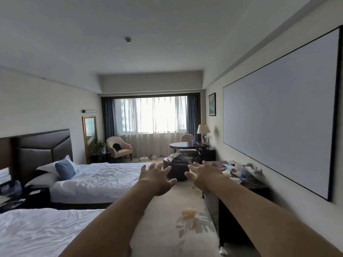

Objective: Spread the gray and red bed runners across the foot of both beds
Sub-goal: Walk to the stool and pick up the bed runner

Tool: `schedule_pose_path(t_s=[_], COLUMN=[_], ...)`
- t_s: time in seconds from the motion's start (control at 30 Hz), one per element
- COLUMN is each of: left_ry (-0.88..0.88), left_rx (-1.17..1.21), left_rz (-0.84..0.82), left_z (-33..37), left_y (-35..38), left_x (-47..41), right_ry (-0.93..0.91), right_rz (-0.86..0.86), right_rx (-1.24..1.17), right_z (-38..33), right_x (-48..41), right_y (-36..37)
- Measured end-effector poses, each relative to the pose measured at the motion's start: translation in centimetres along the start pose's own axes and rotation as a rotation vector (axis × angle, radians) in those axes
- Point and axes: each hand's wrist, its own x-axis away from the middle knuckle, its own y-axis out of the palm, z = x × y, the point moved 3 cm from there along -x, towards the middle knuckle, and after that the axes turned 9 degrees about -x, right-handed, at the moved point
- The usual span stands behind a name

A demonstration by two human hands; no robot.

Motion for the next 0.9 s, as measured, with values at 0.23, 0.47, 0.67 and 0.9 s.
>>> schedule_pose_path(t_s=[0.23,0.47,0.67,0.9], left_ry=[-0.012,0.017,0.011,-0.087], left_rx=[0.008,-0.018,-0.101,0.100], left_rz=[-0.016,-0.007,-0.074,-0.108], left_z=[-1.1,-1.3,-2.8,-6.0], left_y=[2.9,6.9,9.0,10.7], left_x=[-4.6,-14.7,-26.7,-41.0], right_ry=[0.035,0.037,0.056,0.034], right_rz=[-0.033,-0.038,-0.017,-0.064], right_rx=[0.050,0.043,0.020,0.015], right_z=[1.2,4.5,8.7,12.5], right_x=[-4.6,-14.4,-26.4,-41.6], right_y=[2.8,5.4,6.0,8.1])
